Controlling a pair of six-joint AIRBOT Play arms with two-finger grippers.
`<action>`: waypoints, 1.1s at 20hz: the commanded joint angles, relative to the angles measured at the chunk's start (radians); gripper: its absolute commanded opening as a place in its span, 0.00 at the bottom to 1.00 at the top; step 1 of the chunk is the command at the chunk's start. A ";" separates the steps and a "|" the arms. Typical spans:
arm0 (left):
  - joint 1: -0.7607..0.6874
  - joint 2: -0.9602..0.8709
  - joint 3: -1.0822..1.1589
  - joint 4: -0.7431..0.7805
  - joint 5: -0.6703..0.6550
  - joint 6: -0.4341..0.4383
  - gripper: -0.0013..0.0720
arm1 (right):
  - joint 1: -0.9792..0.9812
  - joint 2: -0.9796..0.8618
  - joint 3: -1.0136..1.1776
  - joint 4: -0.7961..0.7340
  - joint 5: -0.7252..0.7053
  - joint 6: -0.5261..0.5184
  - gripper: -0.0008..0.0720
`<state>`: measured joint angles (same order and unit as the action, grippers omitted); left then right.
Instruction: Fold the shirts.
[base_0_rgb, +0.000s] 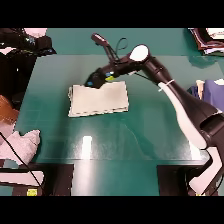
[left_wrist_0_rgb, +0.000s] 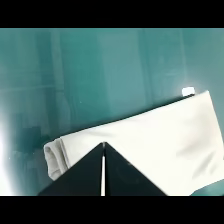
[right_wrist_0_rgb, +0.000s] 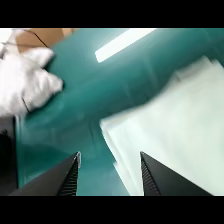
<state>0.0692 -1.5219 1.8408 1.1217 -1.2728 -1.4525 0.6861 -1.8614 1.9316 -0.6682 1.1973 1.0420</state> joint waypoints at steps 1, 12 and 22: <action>0.010 0.008 -0.001 -0.003 -0.034 0.018 0.06 | -0.143 0.084 -0.165 -0.194 0.097 0.124 0.61; 0.010 0.005 -0.001 -0.003 -0.035 0.021 0.06 | -0.412 0.127 -0.613 -0.014 -0.096 0.229 0.88; 0.010 0.005 -0.001 -0.008 -0.053 0.021 0.06 | -0.172 -0.188 -0.277 0.196 -0.050 0.213 0.69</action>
<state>0.0799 -1.5169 1.8397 1.1156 -1.3075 -1.4322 0.4496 -1.9743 1.5566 -0.5278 1.1435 1.2568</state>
